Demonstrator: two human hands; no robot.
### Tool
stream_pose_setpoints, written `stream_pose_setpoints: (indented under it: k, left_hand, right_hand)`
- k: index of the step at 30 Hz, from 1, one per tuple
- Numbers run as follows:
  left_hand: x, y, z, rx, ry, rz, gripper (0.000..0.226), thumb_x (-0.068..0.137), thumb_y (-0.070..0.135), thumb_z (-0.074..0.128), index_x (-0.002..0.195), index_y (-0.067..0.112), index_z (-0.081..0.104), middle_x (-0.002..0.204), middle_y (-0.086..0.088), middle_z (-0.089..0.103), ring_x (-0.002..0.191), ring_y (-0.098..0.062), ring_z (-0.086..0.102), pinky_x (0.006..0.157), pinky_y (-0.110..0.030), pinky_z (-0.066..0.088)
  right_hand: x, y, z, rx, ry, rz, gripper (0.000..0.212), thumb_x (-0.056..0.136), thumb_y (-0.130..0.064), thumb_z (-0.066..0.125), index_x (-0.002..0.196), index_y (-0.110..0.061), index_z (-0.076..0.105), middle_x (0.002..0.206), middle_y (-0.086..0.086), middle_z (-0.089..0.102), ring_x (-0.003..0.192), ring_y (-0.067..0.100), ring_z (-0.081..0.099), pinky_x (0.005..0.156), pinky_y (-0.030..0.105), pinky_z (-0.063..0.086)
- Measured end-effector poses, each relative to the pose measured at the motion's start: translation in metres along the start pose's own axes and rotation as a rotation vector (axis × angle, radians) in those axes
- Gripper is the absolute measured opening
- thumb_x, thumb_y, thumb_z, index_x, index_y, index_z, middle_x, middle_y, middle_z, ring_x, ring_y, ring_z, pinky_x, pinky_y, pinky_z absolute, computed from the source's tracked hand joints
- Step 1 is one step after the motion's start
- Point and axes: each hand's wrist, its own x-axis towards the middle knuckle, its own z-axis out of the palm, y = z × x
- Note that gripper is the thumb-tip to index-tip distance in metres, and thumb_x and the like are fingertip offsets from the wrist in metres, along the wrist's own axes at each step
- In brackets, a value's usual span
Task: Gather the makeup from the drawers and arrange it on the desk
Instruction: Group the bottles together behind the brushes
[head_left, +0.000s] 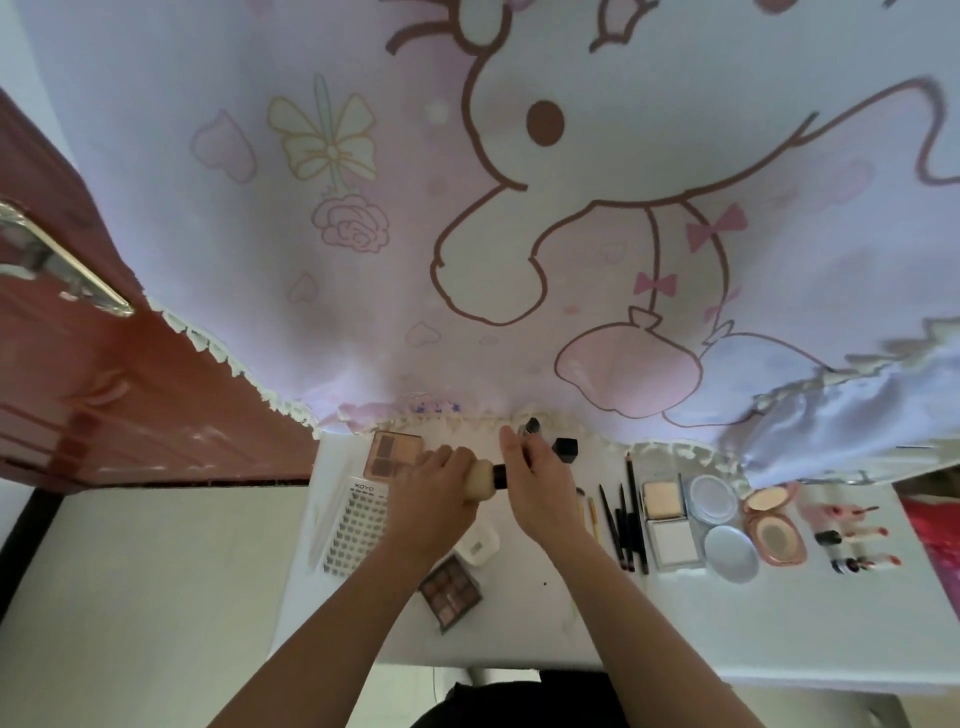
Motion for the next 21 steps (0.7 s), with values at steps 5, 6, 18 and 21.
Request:
stream_pose_setpoints:
  k: [5,6,18,21]
  left_hand:
    - [-0.005,0.006,-0.008,0.036,0.033,0.048,0.036,0.046,0.009,0.084,0.073,0.020,0.063,0.061,0.007,0.058,0.050,-0.016,0.057,0.034,-0.027,0.041]
    - [-0.007,0.006,-0.009,0.016,0.013,0.039,0.037,0.045,0.009,0.085,0.073,0.021,0.063,0.061,0.007,0.059,0.049,-0.015,0.056,0.035,-0.025,0.038]
    - [-0.018,0.019,-0.010,-0.199,-0.203,-0.083,0.019,0.082,0.022,0.063,0.100,0.028,0.064,0.092,0.009,0.067,0.081,-0.016,0.062,0.064,-0.029,0.049]
    - [-0.018,0.021,-0.009,-0.122,-0.155,-0.048,0.021,0.082,0.018,0.061,0.101,0.027,0.064,0.092,0.008,0.065,0.081,-0.018,0.062,0.062,-0.028,0.045]
  right_hand:
    - [-0.014,0.004,-0.012,-0.421,0.024,-0.168,0.030,0.105,-0.035,0.037,0.117,-0.014,0.054,0.100,0.004,0.061,0.079,0.027,0.059,0.066,0.033,0.041]
    - [-0.020,0.003,-0.012,-0.376,0.054,-0.207,0.023,0.102,-0.022,0.047,0.118,-0.010,0.057,0.105,0.007,0.062,0.074,0.029,0.061,0.059,0.032,0.039]
    - [-0.043,0.009,-0.017,-0.273,0.047,-0.244,0.018,0.098,-0.017,0.041,0.099,-0.030,0.054,0.051,-0.004,0.048,0.045,0.014,0.042,0.049,0.034,0.034]
    - [-0.045,0.010,-0.016,-0.213,0.121,-0.170,0.019,0.099,-0.018,0.041,0.096,-0.029,0.056,0.055,-0.005,0.051,0.047,0.011,0.043,0.049,0.028,0.029]
